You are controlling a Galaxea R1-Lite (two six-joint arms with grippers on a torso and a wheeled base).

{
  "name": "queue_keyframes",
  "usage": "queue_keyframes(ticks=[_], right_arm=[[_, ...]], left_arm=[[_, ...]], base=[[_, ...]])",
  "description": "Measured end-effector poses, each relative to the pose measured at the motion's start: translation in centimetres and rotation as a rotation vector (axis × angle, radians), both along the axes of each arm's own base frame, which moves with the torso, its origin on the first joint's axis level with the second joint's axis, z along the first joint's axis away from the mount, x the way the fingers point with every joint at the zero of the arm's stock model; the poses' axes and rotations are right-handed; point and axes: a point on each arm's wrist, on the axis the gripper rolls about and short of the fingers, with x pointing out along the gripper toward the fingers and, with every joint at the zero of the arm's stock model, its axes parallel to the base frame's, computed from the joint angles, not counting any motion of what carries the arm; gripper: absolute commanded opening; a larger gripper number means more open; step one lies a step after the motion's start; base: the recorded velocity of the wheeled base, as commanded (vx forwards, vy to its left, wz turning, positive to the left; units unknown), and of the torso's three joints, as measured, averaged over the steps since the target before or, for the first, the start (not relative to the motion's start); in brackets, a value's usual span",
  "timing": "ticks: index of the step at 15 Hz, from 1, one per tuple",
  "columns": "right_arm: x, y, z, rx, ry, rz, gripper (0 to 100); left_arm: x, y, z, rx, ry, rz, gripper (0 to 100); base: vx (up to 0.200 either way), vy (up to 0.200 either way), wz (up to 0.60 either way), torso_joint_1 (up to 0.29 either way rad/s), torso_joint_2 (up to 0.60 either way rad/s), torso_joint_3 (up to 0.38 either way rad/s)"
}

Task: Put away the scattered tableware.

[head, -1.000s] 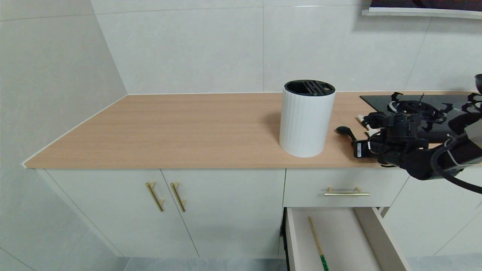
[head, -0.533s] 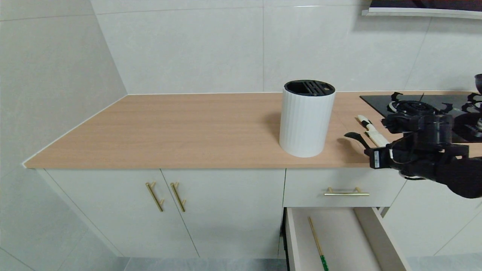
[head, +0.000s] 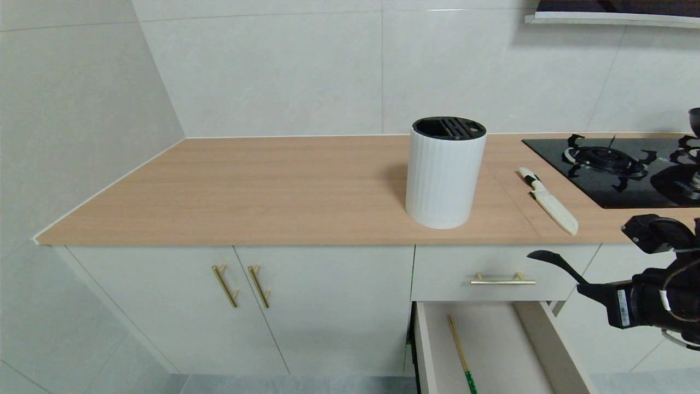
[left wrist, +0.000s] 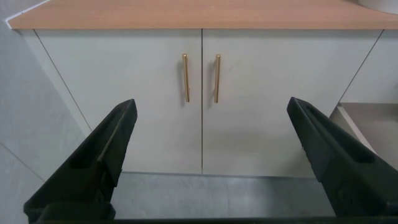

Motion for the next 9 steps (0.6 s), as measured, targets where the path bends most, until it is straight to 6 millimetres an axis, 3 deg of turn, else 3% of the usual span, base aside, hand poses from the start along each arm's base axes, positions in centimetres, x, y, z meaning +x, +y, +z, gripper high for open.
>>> queue_keyframes(ticks=[3,9], right_arm=[[-1.4,0.0,-0.2,-0.017,-0.006,0.028,0],[-1.2,0.0,-1.2,-0.032,0.039,0.034,0]], left_arm=[[0.0,0.0,0.0,0.000,0.000,0.000,100],[0.0,0.0,0.0,0.000,0.000,0.000,100]], base=[[0.000,0.000,0.00,0.000,0.00,0.000],[0.000,0.000,0.00,0.000,0.00,0.000]])
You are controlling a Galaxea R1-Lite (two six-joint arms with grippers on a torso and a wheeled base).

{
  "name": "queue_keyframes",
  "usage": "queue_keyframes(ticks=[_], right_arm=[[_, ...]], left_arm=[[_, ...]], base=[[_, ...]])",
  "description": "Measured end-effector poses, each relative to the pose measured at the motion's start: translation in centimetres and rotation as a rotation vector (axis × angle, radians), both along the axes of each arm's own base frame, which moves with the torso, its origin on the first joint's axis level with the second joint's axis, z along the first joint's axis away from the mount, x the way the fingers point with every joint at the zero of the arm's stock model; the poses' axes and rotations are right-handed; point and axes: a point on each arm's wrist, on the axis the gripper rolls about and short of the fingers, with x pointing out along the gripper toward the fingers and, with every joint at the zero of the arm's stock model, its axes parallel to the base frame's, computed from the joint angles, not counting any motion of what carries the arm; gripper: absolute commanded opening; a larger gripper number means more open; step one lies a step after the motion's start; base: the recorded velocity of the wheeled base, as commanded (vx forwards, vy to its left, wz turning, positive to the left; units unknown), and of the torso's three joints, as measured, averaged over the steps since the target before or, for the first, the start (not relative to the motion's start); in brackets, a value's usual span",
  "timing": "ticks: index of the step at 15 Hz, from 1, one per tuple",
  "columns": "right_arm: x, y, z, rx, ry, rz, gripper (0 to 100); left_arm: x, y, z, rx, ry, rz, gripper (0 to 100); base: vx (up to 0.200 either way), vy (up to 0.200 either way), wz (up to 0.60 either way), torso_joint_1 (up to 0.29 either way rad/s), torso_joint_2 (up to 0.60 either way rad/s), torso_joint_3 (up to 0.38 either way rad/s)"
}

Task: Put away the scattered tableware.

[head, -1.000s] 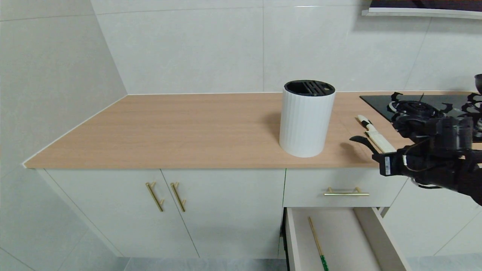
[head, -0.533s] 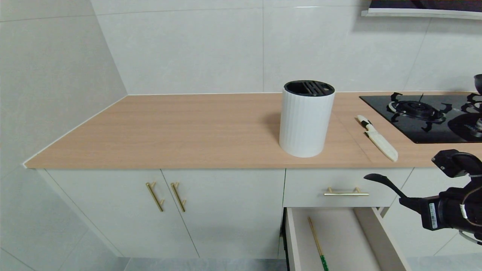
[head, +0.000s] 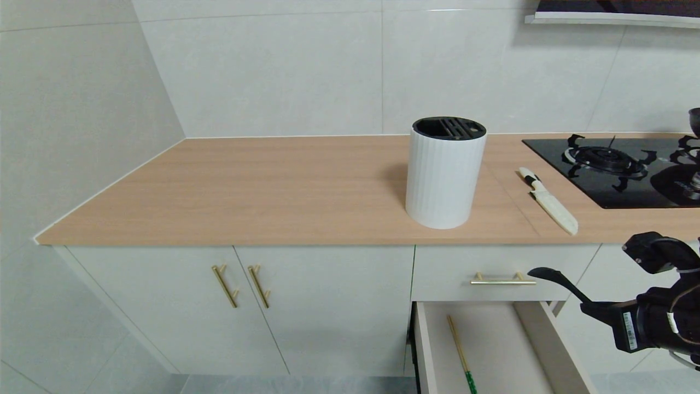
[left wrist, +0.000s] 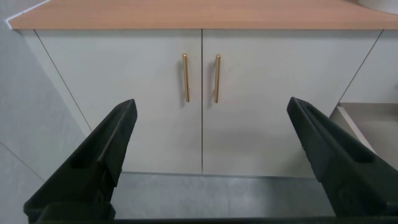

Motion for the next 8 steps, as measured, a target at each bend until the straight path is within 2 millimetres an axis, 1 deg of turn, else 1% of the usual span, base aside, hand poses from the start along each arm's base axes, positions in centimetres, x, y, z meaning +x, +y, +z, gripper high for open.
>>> queue_keyframes(ticks=[8], right_arm=[[0.57,0.08,-1.04,-0.009,0.052,-0.002,0]], left_arm=[[0.00,0.00,0.00,0.000,0.000,0.000,100]], base=[[0.000,0.000,0.00,0.000,0.00,0.000]])
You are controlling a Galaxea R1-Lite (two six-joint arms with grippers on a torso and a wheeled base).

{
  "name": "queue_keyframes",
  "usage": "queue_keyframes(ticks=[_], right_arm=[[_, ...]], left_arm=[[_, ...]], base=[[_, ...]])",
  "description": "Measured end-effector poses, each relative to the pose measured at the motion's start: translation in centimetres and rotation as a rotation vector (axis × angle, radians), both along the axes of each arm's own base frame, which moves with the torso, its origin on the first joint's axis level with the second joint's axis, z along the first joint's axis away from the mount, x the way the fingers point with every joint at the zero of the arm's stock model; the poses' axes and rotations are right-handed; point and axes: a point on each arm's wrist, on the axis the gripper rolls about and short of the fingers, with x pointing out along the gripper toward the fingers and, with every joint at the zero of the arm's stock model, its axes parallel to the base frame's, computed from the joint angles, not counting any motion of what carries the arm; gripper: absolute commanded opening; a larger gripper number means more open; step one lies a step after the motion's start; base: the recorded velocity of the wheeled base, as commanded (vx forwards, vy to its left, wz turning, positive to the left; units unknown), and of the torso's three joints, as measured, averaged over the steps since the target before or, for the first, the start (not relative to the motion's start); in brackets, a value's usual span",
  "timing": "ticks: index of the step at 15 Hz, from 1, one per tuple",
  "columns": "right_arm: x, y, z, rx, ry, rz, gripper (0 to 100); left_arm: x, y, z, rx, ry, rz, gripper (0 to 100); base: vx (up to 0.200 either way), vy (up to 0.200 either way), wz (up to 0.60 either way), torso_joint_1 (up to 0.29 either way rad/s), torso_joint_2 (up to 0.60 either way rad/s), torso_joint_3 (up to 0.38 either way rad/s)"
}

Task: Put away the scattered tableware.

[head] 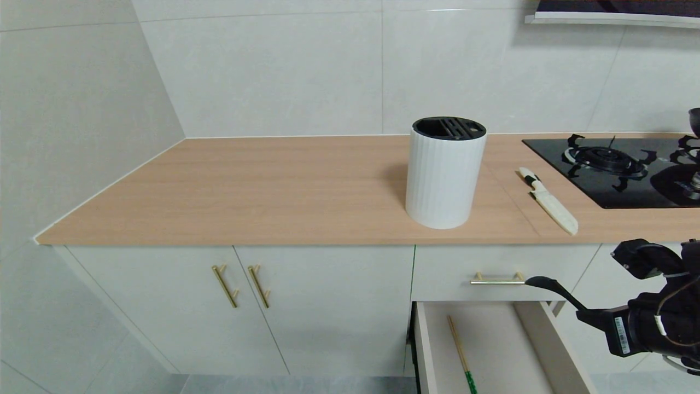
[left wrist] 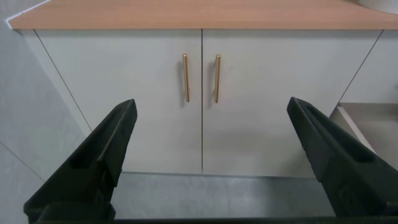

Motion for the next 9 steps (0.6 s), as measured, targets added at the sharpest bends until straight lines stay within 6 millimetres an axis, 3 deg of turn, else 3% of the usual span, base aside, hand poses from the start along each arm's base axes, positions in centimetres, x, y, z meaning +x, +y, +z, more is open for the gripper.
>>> queue_keyframes(ticks=[9], right_arm=[[0.34,0.04,-0.55,-0.005,0.027,-0.002,0]], left_arm=[[0.00,0.00,0.00,0.001,0.000,0.000,100]], base=[[0.000,0.000,0.00,-0.179,0.43,0.245]])
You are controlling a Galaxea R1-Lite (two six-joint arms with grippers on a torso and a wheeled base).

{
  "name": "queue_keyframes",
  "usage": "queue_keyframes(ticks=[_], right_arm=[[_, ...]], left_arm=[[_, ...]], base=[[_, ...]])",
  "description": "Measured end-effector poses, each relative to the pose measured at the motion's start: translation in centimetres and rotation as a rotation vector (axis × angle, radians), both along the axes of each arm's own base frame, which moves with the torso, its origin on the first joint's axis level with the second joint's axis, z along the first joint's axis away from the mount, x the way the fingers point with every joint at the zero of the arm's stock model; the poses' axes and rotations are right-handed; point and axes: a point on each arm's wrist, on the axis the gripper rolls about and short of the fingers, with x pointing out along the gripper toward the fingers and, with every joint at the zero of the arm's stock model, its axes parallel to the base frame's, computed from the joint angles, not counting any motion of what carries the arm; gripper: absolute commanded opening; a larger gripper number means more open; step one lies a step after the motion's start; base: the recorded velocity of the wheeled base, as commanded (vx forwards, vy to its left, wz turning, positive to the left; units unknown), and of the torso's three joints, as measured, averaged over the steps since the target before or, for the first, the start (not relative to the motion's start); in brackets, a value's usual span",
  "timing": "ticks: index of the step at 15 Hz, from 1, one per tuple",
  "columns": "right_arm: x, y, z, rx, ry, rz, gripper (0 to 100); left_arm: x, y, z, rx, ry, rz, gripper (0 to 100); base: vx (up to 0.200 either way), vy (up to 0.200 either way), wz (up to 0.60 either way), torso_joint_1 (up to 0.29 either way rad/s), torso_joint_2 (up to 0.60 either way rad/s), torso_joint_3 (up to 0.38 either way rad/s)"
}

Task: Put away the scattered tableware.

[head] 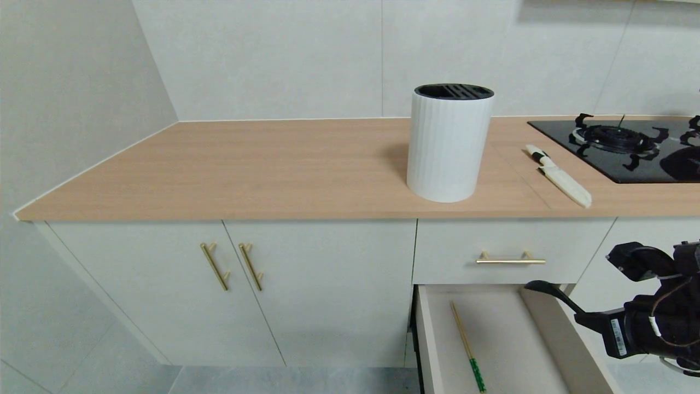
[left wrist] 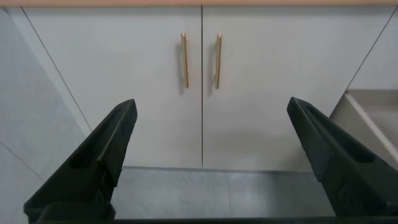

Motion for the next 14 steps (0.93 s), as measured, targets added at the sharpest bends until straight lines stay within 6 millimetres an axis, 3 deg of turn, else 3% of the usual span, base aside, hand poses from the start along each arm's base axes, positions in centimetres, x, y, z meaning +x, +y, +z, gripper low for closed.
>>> queue_keyframes(ticks=[9,14], right_arm=[[0.32,0.06,-0.64,-0.004,0.031,0.000,0],[0.48,0.08,-0.95,-0.007,0.047,0.000,0]], left_arm=[[0.00,0.00,0.00,-0.001,0.001,0.000,100],[0.00,0.00,-0.01,-0.001,0.002,0.000,100]], base=[[0.000,0.000,0.00,-0.173,0.47,0.296],[0.000,0.000,0.00,-0.093,0.34,0.245]])
